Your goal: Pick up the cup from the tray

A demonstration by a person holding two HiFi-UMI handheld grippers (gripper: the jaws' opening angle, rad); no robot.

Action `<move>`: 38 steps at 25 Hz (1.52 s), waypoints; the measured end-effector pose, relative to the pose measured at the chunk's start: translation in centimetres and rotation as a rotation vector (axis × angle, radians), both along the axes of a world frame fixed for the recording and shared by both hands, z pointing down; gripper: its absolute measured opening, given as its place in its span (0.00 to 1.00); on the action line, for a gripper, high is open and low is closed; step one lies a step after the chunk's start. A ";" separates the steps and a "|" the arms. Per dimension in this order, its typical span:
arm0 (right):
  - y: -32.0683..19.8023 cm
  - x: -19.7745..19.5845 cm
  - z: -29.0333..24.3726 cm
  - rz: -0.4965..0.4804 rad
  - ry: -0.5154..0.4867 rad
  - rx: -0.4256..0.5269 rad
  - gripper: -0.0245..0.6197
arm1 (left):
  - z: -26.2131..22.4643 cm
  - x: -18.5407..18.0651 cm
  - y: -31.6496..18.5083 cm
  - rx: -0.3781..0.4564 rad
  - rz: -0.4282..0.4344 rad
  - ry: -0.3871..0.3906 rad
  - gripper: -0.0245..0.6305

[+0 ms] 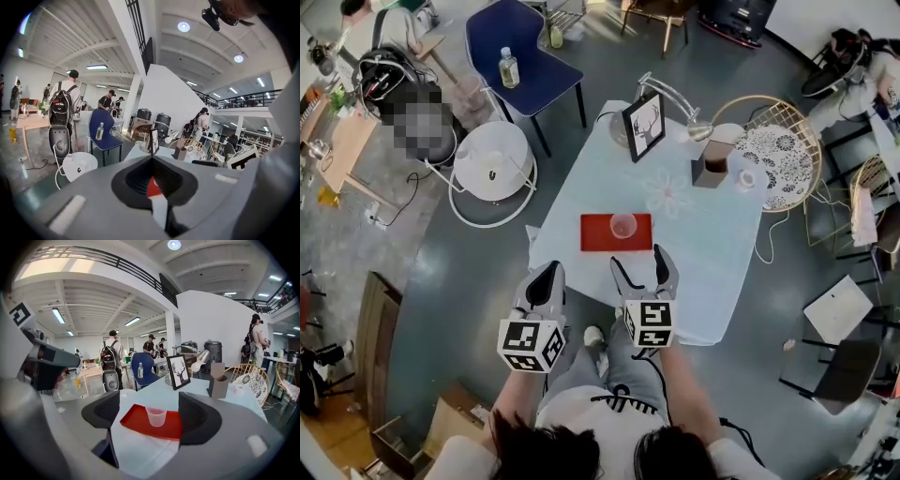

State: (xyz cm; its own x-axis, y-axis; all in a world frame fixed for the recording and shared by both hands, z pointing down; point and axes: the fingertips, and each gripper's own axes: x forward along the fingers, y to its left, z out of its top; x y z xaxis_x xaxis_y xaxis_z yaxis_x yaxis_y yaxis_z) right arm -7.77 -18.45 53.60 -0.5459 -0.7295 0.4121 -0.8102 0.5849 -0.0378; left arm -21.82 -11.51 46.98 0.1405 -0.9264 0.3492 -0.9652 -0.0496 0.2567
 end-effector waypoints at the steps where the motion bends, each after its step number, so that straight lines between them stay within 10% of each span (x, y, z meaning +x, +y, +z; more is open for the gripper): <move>1: -0.4 -0.2 0.9 -0.007 0.014 -0.009 0.67 | 0.5 0.1 -0.3 -0.013 -0.004 0.004 0.04; 20: -6.8 -3.1 10.3 -0.030 0.151 -0.065 0.67 | 5.7 0.5 -4.4 -0.159 -0.053 -0.012 0.04; 38: -7.9 -0.9 7.3 0.003 0.123 -0.035 0.55 | 6.3 1.7 -5.5 -0.166 -0.021 -0.026 0.04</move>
